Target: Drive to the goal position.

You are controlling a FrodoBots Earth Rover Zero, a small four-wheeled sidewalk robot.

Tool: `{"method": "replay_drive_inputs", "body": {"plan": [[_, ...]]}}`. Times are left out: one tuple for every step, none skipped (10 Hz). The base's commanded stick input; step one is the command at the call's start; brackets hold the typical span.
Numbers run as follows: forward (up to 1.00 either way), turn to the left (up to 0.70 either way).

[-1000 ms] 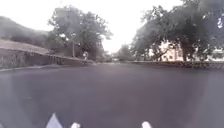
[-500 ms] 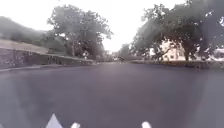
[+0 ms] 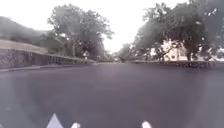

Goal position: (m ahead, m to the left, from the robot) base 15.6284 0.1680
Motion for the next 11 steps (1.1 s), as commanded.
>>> {"method": "replay_drive_inputs", "body": {"plan": [[0.5, 0.0], [0.5, 0.0], [0.5, 0.0], [0.5, 0.0], [0.5, 0.0], [0.5, 0.0], [0.5, 0.0], [0.5, 0.0], [0.5, 0.0], [0.5, 0.0], [0.5, 0.0]]}}
